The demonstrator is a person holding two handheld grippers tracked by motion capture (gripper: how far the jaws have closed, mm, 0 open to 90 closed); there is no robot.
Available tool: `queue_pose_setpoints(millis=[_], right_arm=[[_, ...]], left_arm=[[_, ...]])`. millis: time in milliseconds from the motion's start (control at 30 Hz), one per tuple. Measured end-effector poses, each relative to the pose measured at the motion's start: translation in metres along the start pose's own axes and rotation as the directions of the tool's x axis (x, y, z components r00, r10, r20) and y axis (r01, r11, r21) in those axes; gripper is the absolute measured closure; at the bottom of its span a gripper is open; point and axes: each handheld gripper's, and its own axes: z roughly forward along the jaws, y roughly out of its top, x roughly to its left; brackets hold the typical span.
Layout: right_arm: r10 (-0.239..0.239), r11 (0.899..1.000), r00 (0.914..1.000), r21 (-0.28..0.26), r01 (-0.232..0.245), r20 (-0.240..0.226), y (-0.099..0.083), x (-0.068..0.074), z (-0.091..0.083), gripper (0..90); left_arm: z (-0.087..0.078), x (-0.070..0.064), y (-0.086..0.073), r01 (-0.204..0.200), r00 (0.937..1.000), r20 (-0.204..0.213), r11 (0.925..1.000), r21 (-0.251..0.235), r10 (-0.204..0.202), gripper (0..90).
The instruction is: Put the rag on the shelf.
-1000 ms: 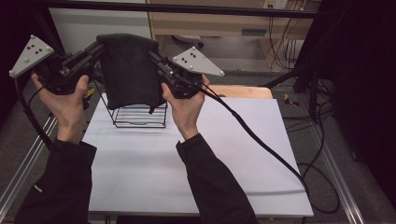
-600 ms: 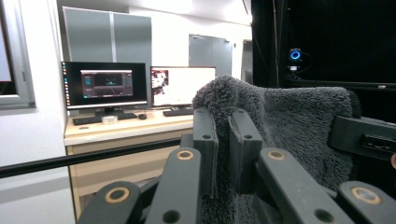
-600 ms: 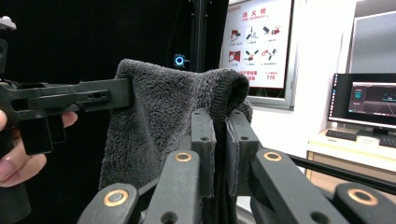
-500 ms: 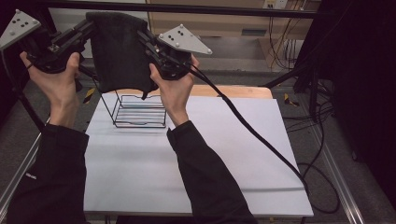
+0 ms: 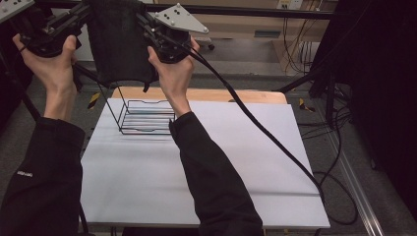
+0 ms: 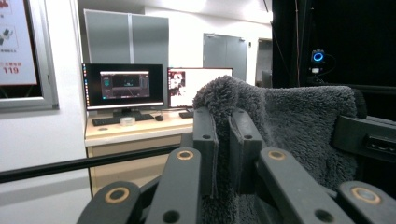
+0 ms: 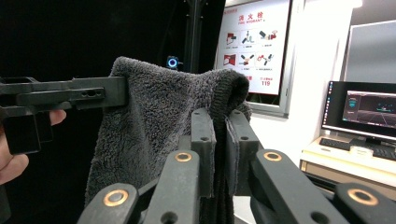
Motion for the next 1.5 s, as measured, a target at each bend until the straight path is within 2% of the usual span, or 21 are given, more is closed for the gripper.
queue_pose_setpoints(millis=[100,300,467,567,733,833,1033,1233,1500], right_arm=[[-0.004,1.0,1.0,0.004,0.004,0.006,0.001,-0.003,0.007,84.0],[-0.001,1.0,0.9999,0.007,0.001,0.016,0.0,-0.011,0.018,84.0],[-0.012,1.0,0.9997,0.016,0.011,0.02,0.0,-0.018,0.028,84.0],[-0.016,1.0,0.9997,0.02,0.016,0.021,0.0,-0.02,0.032,83.9],[-0.029,0.999,0.9992,0.045,0.028,0.026,-0.006,-0.023,0.036,84.0],[-0.041,0.996,0.9987,0.077,0.039,0.031,-0.013,-0.021,0.038,84.0],[-0.048,0.994,0.9984,0.102,0.045,0.031,-0.027,-0.018,0.04,83.9],[-0.047,0.992,0.9982,0.115,0.043,0.036,-0.037,-0.017,0.041,83.9],[-0.028,0.995,0.9983,0.094,0.023,0.052,-0.046,-0.028,0.034,83.9]], left_arm=[[0.007,0.004,0.002,-0.011,0.9999,-0.01,0.9999,0.01,0.011,82.5],[0.021,0.014,0.001,0.017,0.9997,-0.018,0.9997,0.017,-0.017,82.6],[0.031,0.019,0.002,-0.001,0.9995,-0.031,0.9997,0.024,0.002,82.6],[0.034,0.023,0.0,0.009,0.9997,-0.025,0.9999,0.014,-0.009,82.6],[0.038,0.027,-0.014,0.015,0.9997,-0.017,0.9996,0.024,-0.015,82.5],[0.038,0.03,-0.024,0.019,0.9997,-0.017,0.9989,0.042,-0.019,82.6],[0.034,0.037,-0.039,0.024,0.9997,-0.01,0.9982,0.055,-0.023,82.6],[0.038,0.037,-0.044,0.015,0.9998,-0.011,0.9974,0.07,-0.014,82.6],[0.055,0.03,-0.041,-0.02,0.9998,-0.002,0.9969,0.075,0.02,82.6]])
